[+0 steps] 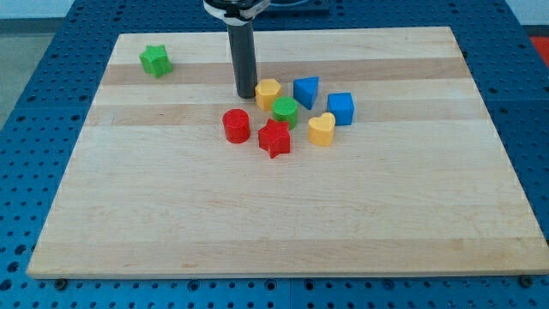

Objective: Push the green star down a bit

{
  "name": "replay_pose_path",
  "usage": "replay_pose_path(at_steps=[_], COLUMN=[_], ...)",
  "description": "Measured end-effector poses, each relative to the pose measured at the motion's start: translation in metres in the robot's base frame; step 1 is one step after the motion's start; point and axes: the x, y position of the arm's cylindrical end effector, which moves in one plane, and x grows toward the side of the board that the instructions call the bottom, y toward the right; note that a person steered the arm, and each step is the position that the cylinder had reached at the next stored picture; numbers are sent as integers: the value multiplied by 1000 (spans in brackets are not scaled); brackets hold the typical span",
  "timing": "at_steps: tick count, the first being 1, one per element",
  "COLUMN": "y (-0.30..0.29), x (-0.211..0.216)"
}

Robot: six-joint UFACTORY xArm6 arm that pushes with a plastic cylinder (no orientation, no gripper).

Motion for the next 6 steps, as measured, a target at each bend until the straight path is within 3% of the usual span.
replay_pose_path(at_steps=[4,6], y=[-95,-98], x=[-23,-85])
